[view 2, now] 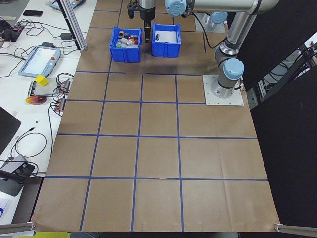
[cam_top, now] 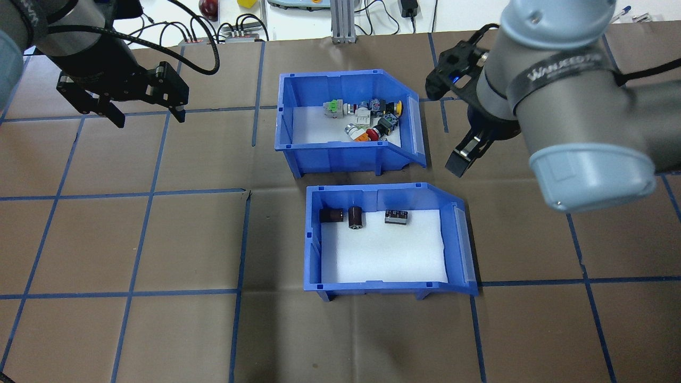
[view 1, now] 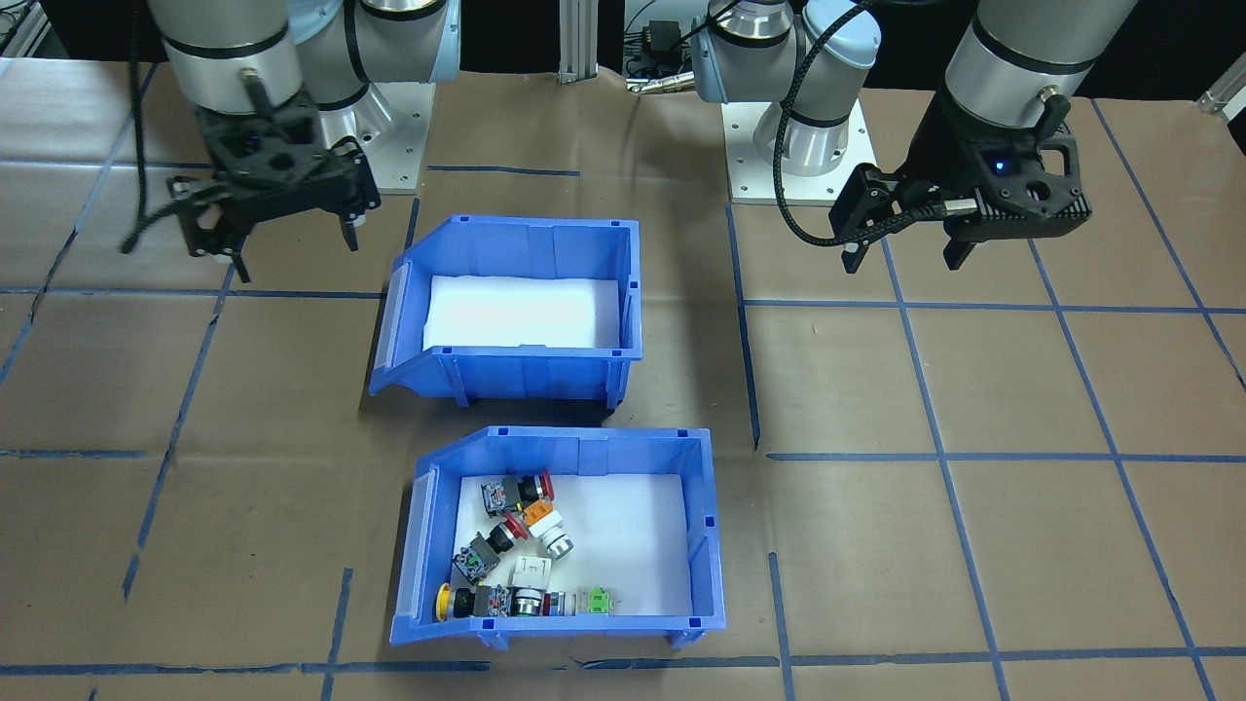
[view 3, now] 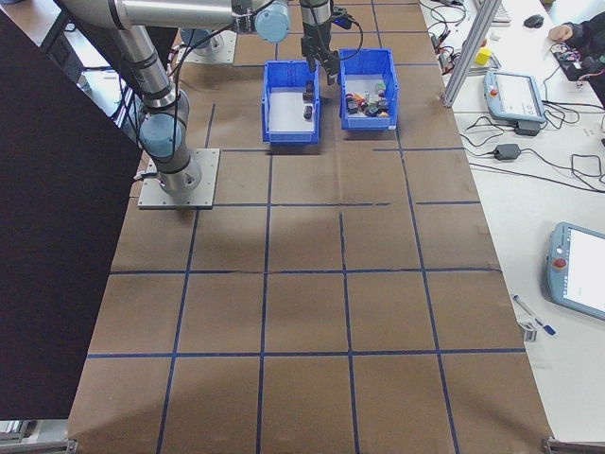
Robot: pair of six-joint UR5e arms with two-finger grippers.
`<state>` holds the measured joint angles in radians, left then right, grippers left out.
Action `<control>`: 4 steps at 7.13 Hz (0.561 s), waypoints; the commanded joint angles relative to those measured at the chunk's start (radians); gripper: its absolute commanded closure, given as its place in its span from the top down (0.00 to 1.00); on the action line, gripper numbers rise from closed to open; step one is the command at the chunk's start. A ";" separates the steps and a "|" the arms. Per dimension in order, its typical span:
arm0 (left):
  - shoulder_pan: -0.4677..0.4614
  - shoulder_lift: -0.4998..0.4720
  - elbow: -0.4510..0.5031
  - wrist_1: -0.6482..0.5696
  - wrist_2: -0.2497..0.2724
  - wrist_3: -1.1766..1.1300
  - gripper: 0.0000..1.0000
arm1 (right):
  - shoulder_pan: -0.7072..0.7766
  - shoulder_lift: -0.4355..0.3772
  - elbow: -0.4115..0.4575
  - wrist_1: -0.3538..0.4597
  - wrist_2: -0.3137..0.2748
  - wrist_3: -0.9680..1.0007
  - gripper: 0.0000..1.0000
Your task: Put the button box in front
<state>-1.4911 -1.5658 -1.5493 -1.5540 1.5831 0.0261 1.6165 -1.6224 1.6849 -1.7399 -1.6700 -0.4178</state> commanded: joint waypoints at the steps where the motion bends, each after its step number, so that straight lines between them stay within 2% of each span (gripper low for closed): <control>1: 0.000 -0.008 0.002 -0.001 0.000 0.002 0.99 | -0.073 0.012 -0.065 0.097 0.025 0.250 1.00; 2: 0.000 -0.007 0.002 -0.001 0.000 0.002 0.99 | -0.084 0.013 -0.062 0.097 0.057 0.301 1.00; 4: 0.000 -0.008 0.002 -0.003 0.000 0.002 0.99 | -0.076 0.012 -0.048 0.126 0.061 0.432 1.00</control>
<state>-1.4910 -1.5738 -1.5479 -1.5558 1.5831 0.0276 1.5378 -1.6093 1.6275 -1.6343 -1.6159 -0.0767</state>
